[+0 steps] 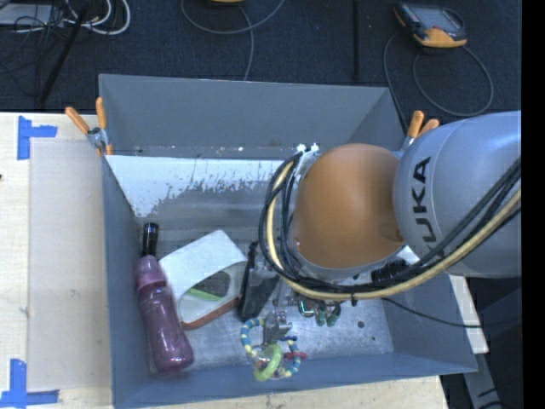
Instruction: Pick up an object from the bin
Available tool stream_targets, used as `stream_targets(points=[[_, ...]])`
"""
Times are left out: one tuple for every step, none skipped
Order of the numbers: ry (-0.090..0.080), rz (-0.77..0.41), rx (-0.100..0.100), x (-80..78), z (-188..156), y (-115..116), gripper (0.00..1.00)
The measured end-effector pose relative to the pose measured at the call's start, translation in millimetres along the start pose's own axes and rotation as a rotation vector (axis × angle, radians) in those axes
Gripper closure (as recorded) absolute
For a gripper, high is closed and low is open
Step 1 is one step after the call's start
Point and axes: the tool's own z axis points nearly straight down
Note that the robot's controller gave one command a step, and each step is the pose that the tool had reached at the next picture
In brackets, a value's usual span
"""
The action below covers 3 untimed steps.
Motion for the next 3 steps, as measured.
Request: stream_targets(points=[[0.001,-0.253,0.000,-1.2,56,-11,1.00],[0.001,-0.251,0.000,-1.3,56,-11,1.00],[0.002,-0.253,0.000,-3.9,10,-7,1.00]])
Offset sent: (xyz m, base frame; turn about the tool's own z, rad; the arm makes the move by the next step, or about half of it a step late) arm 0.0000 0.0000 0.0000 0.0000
